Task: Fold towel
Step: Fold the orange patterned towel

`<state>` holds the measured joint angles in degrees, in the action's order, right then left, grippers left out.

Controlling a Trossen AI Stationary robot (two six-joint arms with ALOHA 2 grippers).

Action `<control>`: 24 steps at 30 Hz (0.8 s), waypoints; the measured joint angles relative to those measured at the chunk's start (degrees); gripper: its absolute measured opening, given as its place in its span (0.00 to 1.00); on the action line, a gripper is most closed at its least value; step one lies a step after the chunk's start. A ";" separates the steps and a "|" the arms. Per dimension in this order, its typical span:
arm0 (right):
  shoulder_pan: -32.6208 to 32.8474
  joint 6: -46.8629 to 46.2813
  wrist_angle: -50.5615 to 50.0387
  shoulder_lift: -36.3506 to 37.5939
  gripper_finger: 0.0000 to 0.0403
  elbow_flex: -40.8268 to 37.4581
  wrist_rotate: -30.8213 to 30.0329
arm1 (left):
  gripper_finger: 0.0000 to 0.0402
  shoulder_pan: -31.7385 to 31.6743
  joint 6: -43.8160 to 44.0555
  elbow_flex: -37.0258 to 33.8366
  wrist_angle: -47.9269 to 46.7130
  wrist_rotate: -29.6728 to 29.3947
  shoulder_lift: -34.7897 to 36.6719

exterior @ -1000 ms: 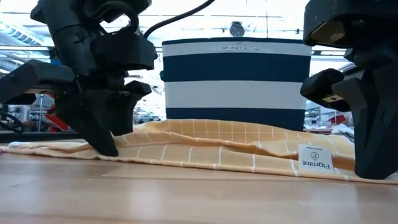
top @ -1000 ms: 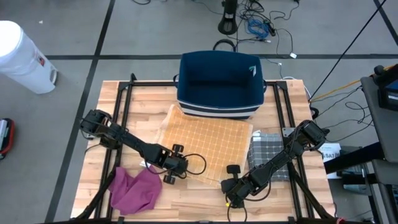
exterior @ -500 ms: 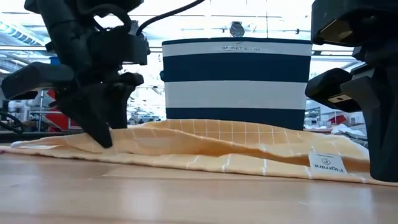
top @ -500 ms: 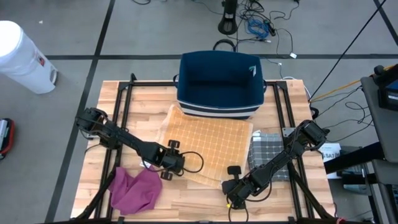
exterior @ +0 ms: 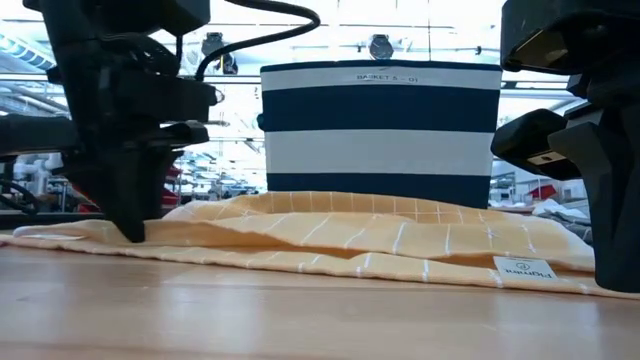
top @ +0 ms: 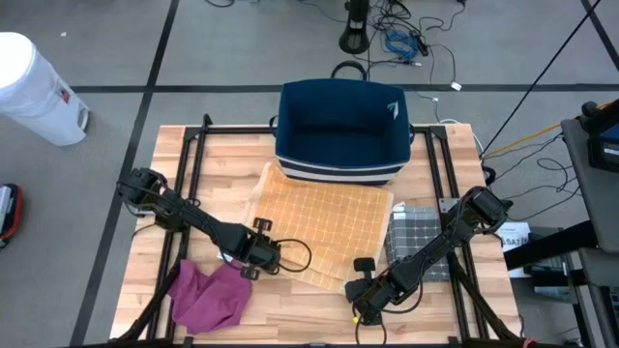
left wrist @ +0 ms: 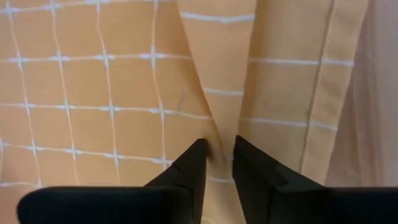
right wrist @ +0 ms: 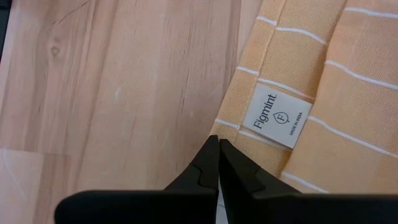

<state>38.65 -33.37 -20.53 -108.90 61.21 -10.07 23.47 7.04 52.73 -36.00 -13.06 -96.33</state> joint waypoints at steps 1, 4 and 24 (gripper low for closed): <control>0.00 0.08 0.00 0.00 0.00 0.00 0.00 | 0.19 0.30 0.03 0.02 -0.30 0.00 0.00; 0.00 0.16 0.00 0.00 0.00 0.00 0.00 | 0.17 0.76 0.07 0.09 -1.06 0.00 0.00; -0.07 0.07 -0.16 0.00 0.00 0.00 0.86 | 0.01 5.90 1.97 6.10 -17.01 0.76 0.04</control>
<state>38.59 -33.30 -20.69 -108.90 61.21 -9.20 29.37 9.01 58.83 -53.00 -12.29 -96.29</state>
